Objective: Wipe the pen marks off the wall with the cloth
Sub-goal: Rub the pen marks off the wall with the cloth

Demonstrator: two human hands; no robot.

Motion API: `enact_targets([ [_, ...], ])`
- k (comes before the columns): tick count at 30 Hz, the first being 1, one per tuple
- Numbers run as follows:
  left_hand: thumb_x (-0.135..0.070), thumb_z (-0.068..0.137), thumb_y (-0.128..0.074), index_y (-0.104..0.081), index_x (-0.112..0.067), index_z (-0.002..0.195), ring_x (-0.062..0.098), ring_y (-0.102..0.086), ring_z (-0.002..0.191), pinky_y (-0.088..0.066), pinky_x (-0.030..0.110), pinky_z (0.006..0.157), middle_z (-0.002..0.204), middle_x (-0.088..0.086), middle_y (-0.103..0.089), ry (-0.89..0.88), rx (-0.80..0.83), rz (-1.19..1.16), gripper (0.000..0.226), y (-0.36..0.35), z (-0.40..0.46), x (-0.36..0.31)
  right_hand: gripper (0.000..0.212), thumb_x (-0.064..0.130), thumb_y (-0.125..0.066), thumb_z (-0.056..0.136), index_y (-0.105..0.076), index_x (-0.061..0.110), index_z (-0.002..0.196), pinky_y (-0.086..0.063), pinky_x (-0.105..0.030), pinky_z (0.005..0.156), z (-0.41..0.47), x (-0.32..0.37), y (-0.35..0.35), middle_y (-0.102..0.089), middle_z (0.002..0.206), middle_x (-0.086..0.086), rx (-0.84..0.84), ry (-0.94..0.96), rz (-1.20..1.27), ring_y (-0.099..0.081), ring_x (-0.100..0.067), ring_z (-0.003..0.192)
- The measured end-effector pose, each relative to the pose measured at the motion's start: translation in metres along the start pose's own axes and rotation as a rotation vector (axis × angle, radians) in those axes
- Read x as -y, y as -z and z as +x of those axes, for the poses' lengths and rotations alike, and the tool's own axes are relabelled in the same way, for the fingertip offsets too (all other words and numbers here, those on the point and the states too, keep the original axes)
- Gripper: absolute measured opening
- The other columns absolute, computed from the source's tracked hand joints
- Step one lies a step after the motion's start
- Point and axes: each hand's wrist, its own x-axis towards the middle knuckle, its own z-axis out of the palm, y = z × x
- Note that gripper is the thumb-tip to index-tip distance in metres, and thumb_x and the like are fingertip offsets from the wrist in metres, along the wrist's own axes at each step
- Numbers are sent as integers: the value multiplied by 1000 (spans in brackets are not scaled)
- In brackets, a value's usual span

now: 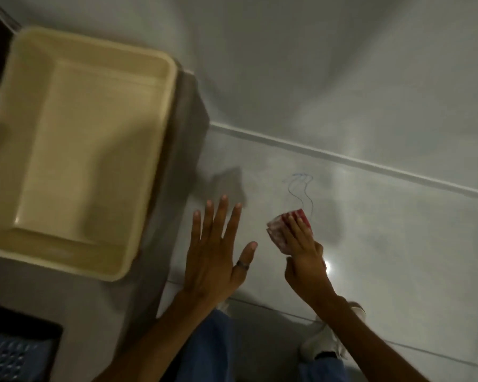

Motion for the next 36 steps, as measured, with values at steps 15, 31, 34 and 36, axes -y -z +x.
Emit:
enact_targets([
  [15, -58, 108, -33, -12, -16, 174, 41, 3, 168, 1, 59, 136, 182, 15, -4, -5, 213, 146, 81, -325, 53, 16, 84, -2, -54, 91, -25, 16, 168, -14, -55, 133, 53, -247, -132, -10, 180, -6, 11, -59, 46, 1, -25, 168],
  [31, -54, 112, -31, -21, -30, 173, 33, -17, 168, -13, 56, 137, 181, 9, -20, -108, -178, 171, 66, -404, 104, 65, 66, 28, -39, 106, -23, 13, 168, -9, -54, 135, 135, -290, -180, -15, 177, -19, -414, -117, -212, -10, -38, 166],
  [34, -55, 112, -32, -23, -31, 172, 33, -18, 168, -13, 55, 137, 181, 9, -20, -109, -178, 161, 66, -402, 102, 64, 66, 25, -47, 104, -29, 12, 167, -11, -55, 135, 116, -277, -206, -20, 176, -20, -315, 131, -291, -15, -40, 164],
  [36, -56, 112, -31, -24, -30, 172, 33, -18, 168, -14, 56, 137, 181, 10, -21, -101, -178, 159, 66, -400, 102, 62, 64, 28, -45, 105, -31, 12, 166, -15, -55, 135, 96, -290, -210, -25, 175, -17, -223, 336, -386, -18, -37, 164],
])
